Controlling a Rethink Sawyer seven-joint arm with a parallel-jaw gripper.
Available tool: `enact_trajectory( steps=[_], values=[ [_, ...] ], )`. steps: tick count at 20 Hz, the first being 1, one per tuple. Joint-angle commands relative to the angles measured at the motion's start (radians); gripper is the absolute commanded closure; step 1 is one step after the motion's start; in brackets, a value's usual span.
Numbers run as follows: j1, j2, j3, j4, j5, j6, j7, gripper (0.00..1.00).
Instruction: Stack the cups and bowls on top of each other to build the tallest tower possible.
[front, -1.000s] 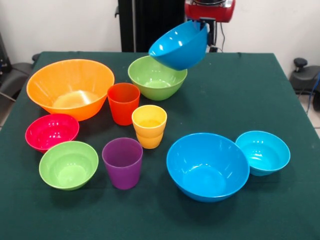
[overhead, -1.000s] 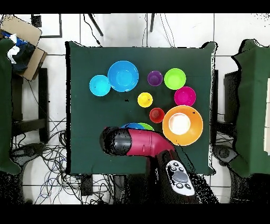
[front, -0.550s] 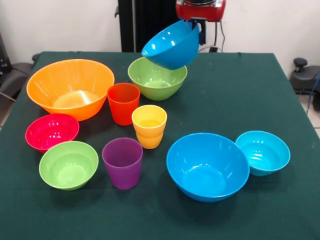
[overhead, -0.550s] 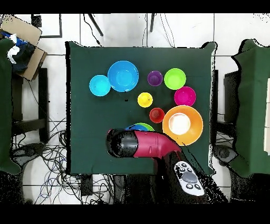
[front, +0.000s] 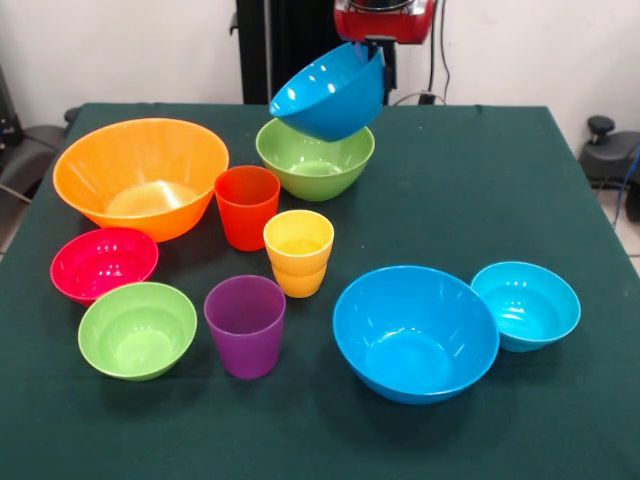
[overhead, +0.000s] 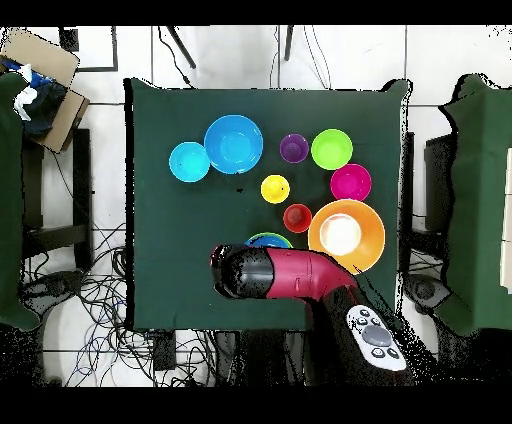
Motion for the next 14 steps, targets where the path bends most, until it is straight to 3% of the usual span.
enact_trajectory(
  steps=[1, 14],
  values=[
    [-0.019, 0.033, 0.098, 0.04, -0.085, -0.019, -0.074, 1.0],
    [-0.095, 0.037, 0.125, 0.04, -0.139, 0.003, -0.096, 1.0]
  ],
)
